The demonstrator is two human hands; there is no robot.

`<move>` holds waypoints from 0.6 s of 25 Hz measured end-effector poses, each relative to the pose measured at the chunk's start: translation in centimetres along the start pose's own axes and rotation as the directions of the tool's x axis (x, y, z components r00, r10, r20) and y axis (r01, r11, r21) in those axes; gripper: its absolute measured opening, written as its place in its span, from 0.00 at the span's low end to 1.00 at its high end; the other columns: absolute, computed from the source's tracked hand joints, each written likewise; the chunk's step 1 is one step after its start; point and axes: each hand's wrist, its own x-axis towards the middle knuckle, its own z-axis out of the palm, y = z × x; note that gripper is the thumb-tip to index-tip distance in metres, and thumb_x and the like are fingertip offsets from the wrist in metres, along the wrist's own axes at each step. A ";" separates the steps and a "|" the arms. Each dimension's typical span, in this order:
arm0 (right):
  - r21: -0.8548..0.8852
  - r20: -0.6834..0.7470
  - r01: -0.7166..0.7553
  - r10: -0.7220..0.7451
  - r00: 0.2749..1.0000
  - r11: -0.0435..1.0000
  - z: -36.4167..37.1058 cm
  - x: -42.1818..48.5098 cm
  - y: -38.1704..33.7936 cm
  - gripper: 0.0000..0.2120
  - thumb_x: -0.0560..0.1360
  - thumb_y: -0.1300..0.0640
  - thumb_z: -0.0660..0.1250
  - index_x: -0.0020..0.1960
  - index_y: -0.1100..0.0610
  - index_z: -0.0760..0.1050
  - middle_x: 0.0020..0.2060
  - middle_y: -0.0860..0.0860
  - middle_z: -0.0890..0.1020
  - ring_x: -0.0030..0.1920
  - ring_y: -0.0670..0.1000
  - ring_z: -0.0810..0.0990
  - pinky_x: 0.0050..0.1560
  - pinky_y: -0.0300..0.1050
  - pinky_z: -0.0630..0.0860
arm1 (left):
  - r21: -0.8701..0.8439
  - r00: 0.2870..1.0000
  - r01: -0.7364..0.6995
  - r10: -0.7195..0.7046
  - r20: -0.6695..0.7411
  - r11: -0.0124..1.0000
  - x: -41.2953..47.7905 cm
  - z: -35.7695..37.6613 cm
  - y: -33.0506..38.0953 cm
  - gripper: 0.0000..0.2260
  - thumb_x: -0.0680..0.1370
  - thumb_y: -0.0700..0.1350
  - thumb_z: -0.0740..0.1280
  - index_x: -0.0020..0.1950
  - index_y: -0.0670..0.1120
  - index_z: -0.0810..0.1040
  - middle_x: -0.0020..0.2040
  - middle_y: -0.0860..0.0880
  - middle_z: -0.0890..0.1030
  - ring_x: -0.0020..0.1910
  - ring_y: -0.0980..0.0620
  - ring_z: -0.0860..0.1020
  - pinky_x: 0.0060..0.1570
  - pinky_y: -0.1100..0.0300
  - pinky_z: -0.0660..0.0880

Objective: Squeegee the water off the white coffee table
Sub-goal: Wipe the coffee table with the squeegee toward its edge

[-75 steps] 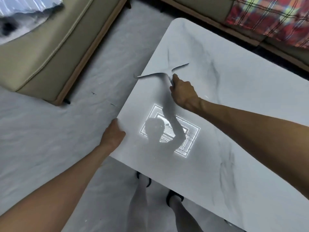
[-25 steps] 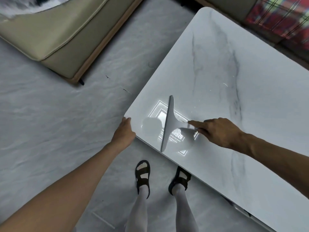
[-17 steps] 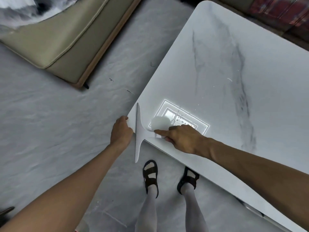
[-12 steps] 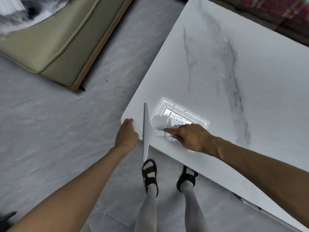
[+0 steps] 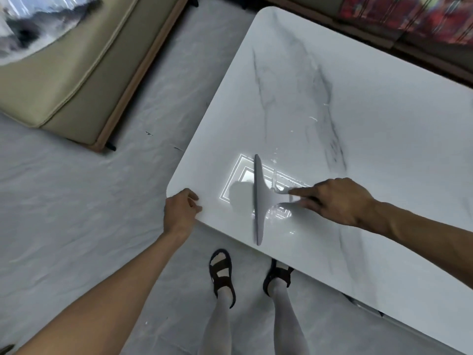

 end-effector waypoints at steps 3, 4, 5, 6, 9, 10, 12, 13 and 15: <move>0.031 -0.030 0.140 -0.139 0.990 0.990 1.1 6.2 -6.7 0.18 0.80 0.38 0.49 0.69 0.30 0.63 0.55 0.45 0.82 0.54 0.53 0.80 0.42 0.43 0.66 | 0.011 0.993 0.041 -0.039 -0.112 0.999 0.6 -2.9 -2.2 0.12 0.74 0.28 0.64 0.38 0.43 0.79 0.38 0.47 0.81 0.36 0.57 0.78 0.42 0.69 0.75; 0.048 -0.030 0.175 -0.173 0.984 0.983 1.5 8.4 -9.2 0.18 0.80 0.39 0.50 0.69 0.32 0.64 0.57 0.46 0.82 0.56 0.54 0.79 0.44 0.43 0.67 | 0.015 0.989 0.048 -0.045 -0.140 0.999 0.9 -3.6 -2.9 0.12 0.74 0.29 0.63 0.39 0.42 0.80 0.40 0.45 0.82 0.39 0.53 0.80 0.44 0.65 0.77; 0.068 -0.030 0.204 -0.202 0.979 0.977 1.8 10.3 -11.6 0.18 0.81 0.41 0.51 0.69 0.33 0.65 0.59 0.47 0.81 0.58 0.55 0.79 0.47 0.44 0.68 | 0.014 0.984 0.073 -0.069 -0.165 0.997 1.1 -4.4 -3.6 0.11 0.75 0.30 0.62 0.40 0.41 0.81 0.40 0.43 0.83 0.40 0.48 0.80 0.46 0.61 0.78; 0.085 -0.032 0.231 -0.229 0.973 0.969 2.0 11.9 -13.7 0.18 0.81 0.41 0.51 0.70 0.35 0.65 0.59 0.48 0.81 0.59 0.55 0.78 0.50 0.45 0.70 | -0.009 0.977 0.113 -0.112 -0.184 0.994 1.3 -5.0 -4.2 0.12 0.75 0.31 0.60 0.39 0.42 0.81 0.39 0.42 0.82 0.40 0.45 0.80 0.45 0.58 0.79; 0.075 -0.027 0.266 -0.264 0.964 0.961 2.9 14.4 -17.1 0.19 0.81 0.43 0.51 0.70 0.37 0.66 0.58 0.51 0.81 0.57 0.57 0.78 0.51 0.46 0.71 | 0.060 0.965 0.191 -0.177 -0.193 0.980 1.5 -5.9 -4.9 0.13 0.79 0.41 0.59 0.39 0.45 0.80 0.35 0.43 0.82 0.39 0.43 0.81 0.42 0.55 0.78; 0.072 -0.022 0.261 -0.260 0.965 0.963 3.1 14.8 -17.2 0.19 0.81 0.43 0.51 0.71 0.37 0.66 0.58 0.52 0.81 0.57 0.58 0.79 0.50 0.46 0.71 | 0.099 0.967 0.196 -0.176 -0.187 0.975 1.6 -5.8 -4.8 0.15 0.81 0.45 0.58 0.39 0.45 0.80 0.35 0.44 0.82 0.40 0.43 0.80 0.41 0.56 0.75; 0.083 -0.025 0.243 -0.242 0.970 0.967 3.5 14.6 -15.8 0.19 0.81 0.43 0.50 0.71 0.36 0.65 0.59 0.51 0.80 0.58 0.58 0.78 0.52 0.47 0.71 | 0.142 0.975 0.177 -0.153 -0.163 0.974 1.7 -5.2 -4.3 0.16 0.82 0.48 0.56 0.42 0.44 0.80 0.41 0.45 0.83 0.43 0.45 0.79 0.42 0.57 0.71; 0.088 -0.029 0.228 -0.227 0.974 0.970 3.7 14.0 -14.6 0.19 0.81 0.43 0.50 0.71 0.35 0.64 0.59 0.50 0.80 0.58 0.58 0.78 0.52 0.47 0.71 | 0.164 0.983 0.138 -0.115 -0.142 0.977 1.8 -4.6 -3.9 0.14 0.82 0.46 0.56 0.48 0.44 0.80 0.48 0.44 0.83 0.47 0.45 0.79 0.45 0.57 0.72; 0.096 -0.043 0.185 -0.182 0.982 0.978 3.8 11.8 -11.2 0.18 0.81 0.43 0.51 0.69 0.33 0.64 0.56 0.50 0.82 0.55 0.57 0.80 0.50 0.47 0.72 | 0.214 0.999 0.035 -0.025 -0.048 0.976 1.7 -3.1 -3.0 0.13 0.81 0.40 0.57 0.63 0.43 0.75 0.63 0.44 0.77 0.61 0.45 0.75 0.59 0.55 0.71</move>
